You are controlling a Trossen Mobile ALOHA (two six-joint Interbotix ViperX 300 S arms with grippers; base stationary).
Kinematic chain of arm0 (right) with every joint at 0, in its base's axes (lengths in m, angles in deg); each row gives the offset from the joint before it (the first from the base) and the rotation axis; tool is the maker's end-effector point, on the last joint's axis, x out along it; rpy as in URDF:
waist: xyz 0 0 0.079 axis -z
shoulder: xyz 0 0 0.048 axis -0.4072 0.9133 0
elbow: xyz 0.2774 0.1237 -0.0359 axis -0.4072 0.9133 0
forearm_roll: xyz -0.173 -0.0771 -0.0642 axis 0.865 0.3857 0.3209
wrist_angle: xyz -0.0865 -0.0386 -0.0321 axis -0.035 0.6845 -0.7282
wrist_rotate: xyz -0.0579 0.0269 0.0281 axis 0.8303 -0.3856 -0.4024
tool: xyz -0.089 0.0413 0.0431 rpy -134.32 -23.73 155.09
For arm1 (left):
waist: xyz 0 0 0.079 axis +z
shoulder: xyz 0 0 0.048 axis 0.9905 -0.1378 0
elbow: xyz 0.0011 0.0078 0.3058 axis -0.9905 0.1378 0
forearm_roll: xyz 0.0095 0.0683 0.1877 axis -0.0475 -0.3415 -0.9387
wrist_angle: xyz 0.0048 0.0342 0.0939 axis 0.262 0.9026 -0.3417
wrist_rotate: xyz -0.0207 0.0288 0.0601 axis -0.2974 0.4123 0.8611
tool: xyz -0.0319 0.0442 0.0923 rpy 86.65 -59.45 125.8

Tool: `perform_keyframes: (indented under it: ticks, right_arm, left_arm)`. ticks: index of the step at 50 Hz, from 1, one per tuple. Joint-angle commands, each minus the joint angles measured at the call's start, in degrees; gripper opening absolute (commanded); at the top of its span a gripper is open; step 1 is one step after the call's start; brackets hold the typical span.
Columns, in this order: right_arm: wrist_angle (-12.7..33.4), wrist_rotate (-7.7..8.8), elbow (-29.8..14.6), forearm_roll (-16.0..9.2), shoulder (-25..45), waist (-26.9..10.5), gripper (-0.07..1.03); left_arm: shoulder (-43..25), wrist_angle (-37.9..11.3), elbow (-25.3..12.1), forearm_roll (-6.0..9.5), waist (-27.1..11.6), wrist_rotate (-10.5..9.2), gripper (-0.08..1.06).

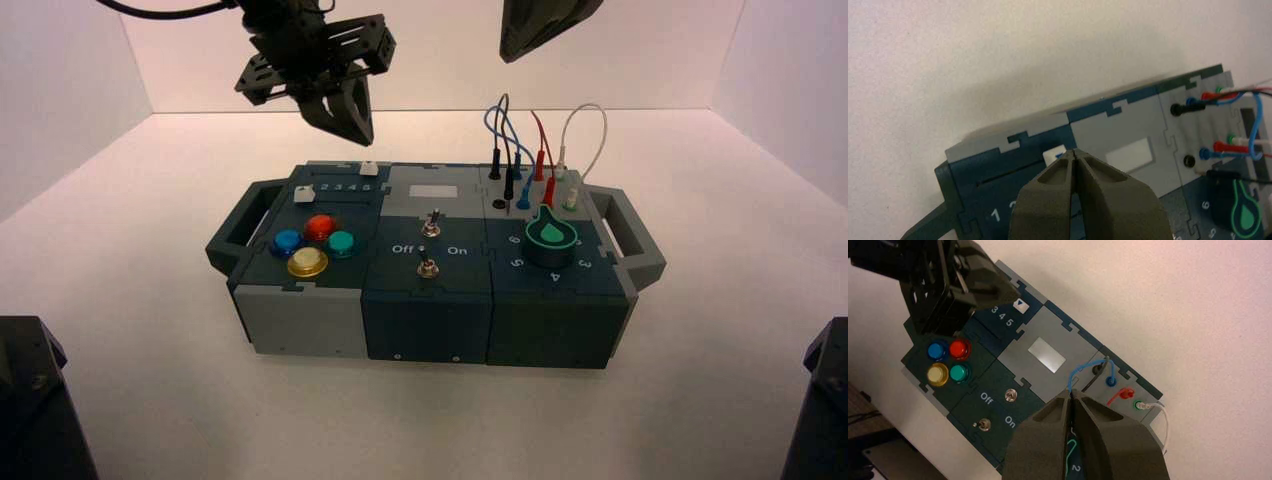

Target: Move the top slider to position 3.

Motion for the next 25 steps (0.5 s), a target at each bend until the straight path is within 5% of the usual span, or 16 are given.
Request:
perform_keyframes:
  ticks: [1,10,14,21,25]
  right_arm:
    - [-0.53,0.00,-0.79,0.00,-0.26,-0.35,-0.02]
    - [-0.79,-0.18,-0.79,0.00,-0.26,-0.35,-0.02]
    - [-0.79,-0.18,-0.70,0.09,-0.26,-0.35,-0.02]
    - [-0.79,-0.26,-0.79,0.00,-0.35,-0.44,-0.02]
    - [-0.70,-0.35,-0.79,0.00,-0.35,-0.35,-0.02]
  left_arm:
    - [0.09,0.35,-2.11,-0.09,-1.41,-0.62,-0.03]
    - [-0.18,0.35,-2.55,-0.79,-2.99,-2.99,-0.03]
    - [0.18,0.62,-2.46,-2.55,-3.34,-5.36,-0.03]
    - [0.26,0.62,-2.81,-11.51,-3.52,-12.83,-0.03]
    - [0.35,-0.26,-3.43,-20.39,-3.60,-21.36,-0.03]
